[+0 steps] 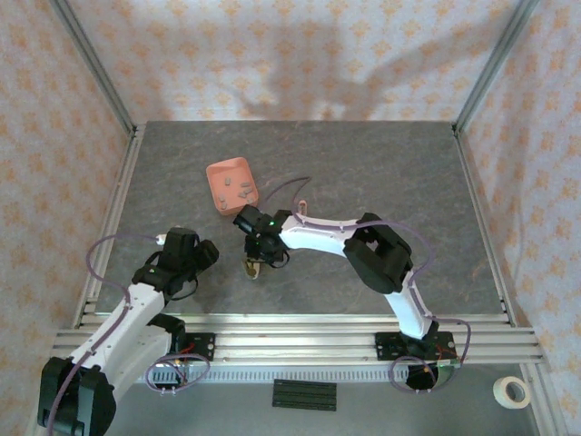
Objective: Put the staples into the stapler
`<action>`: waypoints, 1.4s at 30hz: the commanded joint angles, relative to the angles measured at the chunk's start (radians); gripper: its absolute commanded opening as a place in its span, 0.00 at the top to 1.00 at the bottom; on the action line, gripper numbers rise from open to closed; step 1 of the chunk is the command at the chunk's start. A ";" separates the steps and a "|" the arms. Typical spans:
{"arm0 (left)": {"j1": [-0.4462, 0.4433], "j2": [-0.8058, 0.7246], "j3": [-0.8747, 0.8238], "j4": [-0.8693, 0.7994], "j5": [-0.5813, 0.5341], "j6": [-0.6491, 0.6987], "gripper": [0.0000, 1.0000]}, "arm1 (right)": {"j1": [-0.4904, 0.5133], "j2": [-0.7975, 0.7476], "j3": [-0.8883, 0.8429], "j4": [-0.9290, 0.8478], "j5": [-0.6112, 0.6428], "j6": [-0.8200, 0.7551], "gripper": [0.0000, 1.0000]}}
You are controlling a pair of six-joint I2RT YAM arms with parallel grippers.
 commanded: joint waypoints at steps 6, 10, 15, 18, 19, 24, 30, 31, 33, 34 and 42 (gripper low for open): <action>0.009 -0.042 0.013 -0.021 0.002 0.036 0.36 | 0.011 -0.107 -0.085 0.059 0.092 0.016 0.84; 0.008 -0.064 0.013 -0.006 0.043 0.044 0.37 | 0.009 -0.183 -0.146 0.110 0.162 -0.004 0.85; 0.007 -0.079 0.030 0.042 0.125 0.021 0.39 | -0.007 -0.307 -0.263 0.209 0.268 -0.063 0.85; 0.000 -0.088 0.061 0.050 0.159 0.005 0.39 | -0.026 -0.387 -0.342 0.292 0.316 -0.105 0.85; -0.006 -0.092 0.074 0.049 0.162 0.003 0.40 | -0.032 -0.412 -0.364 0.313 0.330 -0.123 0.85; -0.079 -0.120 0.126 0.086 0.153 -0.028 0.40 | -0.051 -0.528 -0.449 0.404 0.412 -0.250 0.85; -0.212 -0.077 0.172 0.234 0.163 -0.046 0.39 | -0.074 -0.645 -0.528 0.488 0.471 -0.392 0.85; -0.222 -0.065 0.180 0.259 0.181 -0.045 0.39 | -0.075 -0.666 -0.541 0.505 0.475 -0.411 0.85; -0.245 -0.043 0.196 0.295 0.202 -0.043 0.39 | -0.080 -0.705 -0.569 0.543 0.477 -0.465 0.85; -0.254 -0.036 0.201 0.308 0.206 -0.041 0.39 | -0.082 -0.721 -0.581 0.557 0.476 -0.489 0.85; -0.321 -0.016 0.212 0.378 0.245 -0.034 0.39 | -0.089 -0.803 -0.696 0.719 0.474 -0.593 0.85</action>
